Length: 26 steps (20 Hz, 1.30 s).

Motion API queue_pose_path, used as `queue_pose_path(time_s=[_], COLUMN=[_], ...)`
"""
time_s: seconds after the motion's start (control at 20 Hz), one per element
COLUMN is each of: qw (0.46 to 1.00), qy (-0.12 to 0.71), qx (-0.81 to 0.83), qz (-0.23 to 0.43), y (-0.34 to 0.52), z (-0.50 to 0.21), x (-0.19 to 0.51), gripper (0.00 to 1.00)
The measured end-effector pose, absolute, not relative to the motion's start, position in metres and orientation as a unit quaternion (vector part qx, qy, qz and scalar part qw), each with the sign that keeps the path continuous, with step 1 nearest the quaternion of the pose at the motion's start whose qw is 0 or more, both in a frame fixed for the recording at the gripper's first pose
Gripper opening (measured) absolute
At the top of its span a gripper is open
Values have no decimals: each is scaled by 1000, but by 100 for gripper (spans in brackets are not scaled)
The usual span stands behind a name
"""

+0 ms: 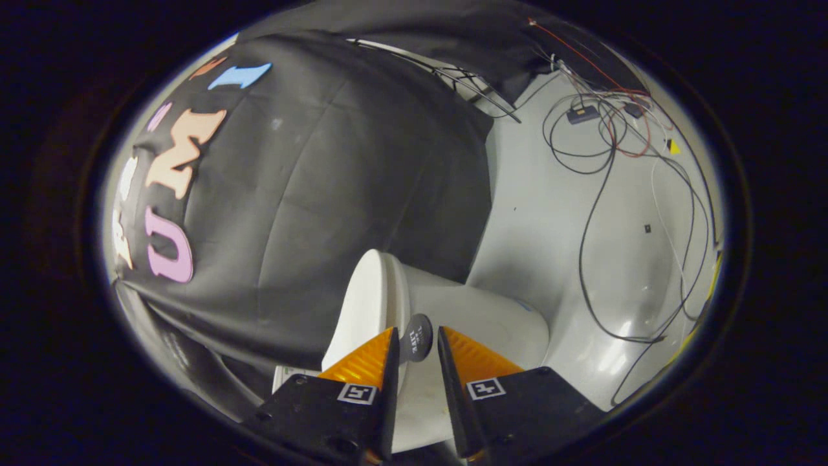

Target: Open the toilet lid.

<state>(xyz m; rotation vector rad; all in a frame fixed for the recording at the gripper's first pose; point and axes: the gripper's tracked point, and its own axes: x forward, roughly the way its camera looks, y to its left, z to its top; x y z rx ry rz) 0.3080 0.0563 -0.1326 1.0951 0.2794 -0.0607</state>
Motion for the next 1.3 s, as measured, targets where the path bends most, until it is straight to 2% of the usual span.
queue_pose_path(time_s=[0.25, 0.45, 0.65, 1.05, 1.3], qw=[823, 796, 796, 878, 904], qy=[113, 109, 93, 73, 17], qx=[557, 595, 598, 474, 425], qz=[-13, -20, -8, 3, 48], y=[62, 60, 69, 96, 151], z=[-132, -134, -121, -45, 29], x=[328, 336, 331, 315, 308], gripper=[37, 16, 4, 4, 3])
